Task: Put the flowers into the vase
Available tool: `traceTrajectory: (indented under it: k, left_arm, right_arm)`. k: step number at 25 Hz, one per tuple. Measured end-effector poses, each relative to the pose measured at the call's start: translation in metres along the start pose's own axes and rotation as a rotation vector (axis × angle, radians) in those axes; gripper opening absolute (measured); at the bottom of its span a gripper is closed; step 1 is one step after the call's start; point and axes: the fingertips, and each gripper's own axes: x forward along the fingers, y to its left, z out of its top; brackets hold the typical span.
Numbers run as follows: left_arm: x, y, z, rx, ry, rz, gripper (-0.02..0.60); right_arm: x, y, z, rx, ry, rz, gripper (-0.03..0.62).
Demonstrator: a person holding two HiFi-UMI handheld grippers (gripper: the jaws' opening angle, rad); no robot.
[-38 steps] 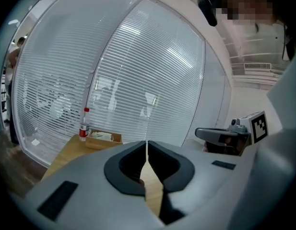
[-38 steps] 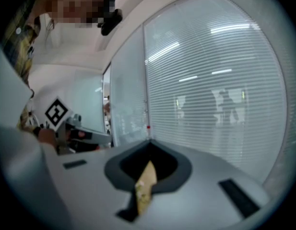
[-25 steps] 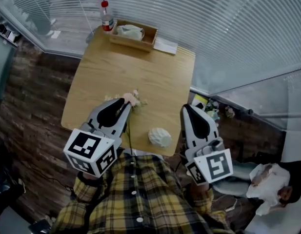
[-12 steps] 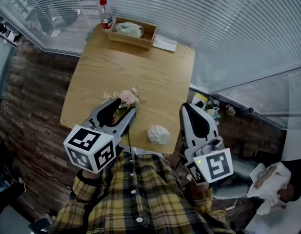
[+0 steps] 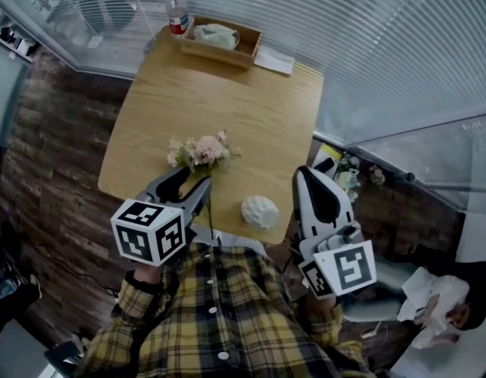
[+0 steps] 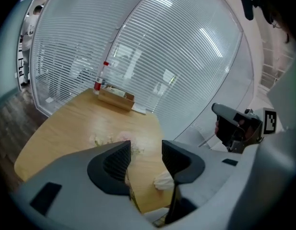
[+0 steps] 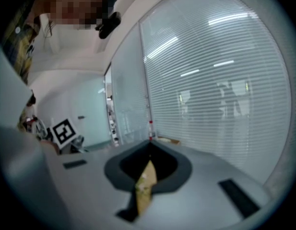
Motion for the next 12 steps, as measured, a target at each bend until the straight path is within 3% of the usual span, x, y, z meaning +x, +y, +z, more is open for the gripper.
traceTrajectory:
  k: [12]
  left_arm:
    - [0.034, 0.035, -0.065, -0.111, 0.142, 0.069, 0.193]
  right_arm:
    - [-0.001, -0.013, -0.025, 0.029, 0.060, -0.015, 0.014]
